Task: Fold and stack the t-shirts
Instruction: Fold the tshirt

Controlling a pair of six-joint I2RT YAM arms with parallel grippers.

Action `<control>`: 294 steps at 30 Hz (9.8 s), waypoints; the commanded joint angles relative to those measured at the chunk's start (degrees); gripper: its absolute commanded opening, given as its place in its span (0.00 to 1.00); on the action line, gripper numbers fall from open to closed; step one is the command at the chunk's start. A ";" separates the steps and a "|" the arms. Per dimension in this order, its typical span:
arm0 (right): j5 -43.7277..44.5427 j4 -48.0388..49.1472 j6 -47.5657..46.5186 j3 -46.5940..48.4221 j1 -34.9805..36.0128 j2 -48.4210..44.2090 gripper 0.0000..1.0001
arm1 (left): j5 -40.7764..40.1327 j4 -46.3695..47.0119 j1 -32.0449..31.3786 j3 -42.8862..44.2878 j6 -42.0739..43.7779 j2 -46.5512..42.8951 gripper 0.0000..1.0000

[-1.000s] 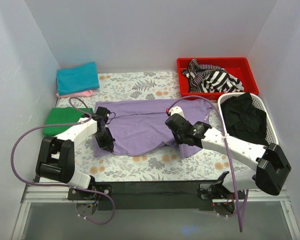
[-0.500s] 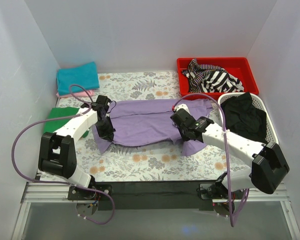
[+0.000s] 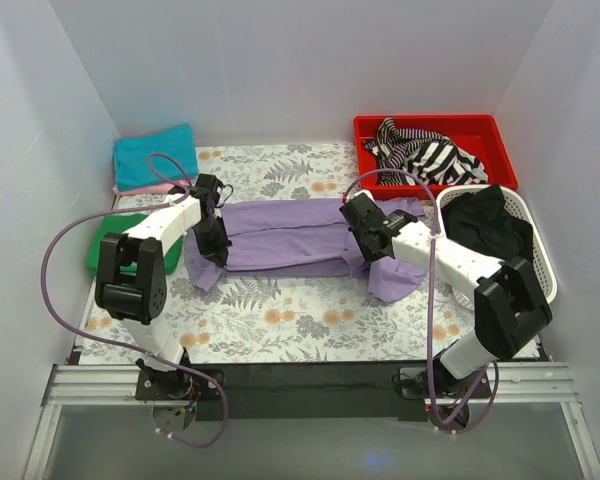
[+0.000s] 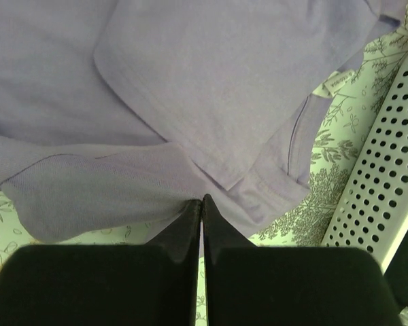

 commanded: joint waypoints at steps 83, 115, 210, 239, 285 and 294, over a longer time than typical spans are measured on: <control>-2.41 9.33 9.77 -4.40 1.95 8.97 0.42 | 15.34 15.14 1.31 2.89 4.02 8.00 0.91; 13.22 -4.21 11.54 0.42 -1.20 -1.22 0.02 | 2.60 0.11 1.40 -3.87 5.25 1.94 0.92; -15.87 16.45 2.21 6.50 -9.12 24.71 0.68 | -20.51 12.59 5.88 -1.16 1.55 3.25 0.98; -10.85 12.15 4.15 -5.37 -15.01 17.94 0.69 | -42.58 13.29 6.06 -7.66 9.46 -2.19 0.98; -18.94 8.89 -1.03 -0.53 -15.36 10.38 0.68 | -40.19 14.43 1.57 -6.43 13.15 9.75 0.98; -13.75 8.18 -1.03 -5.28 -15.45 11.17 0.69 | -44.07 19.18 1.57 -4.76 19.39 7.30 0.98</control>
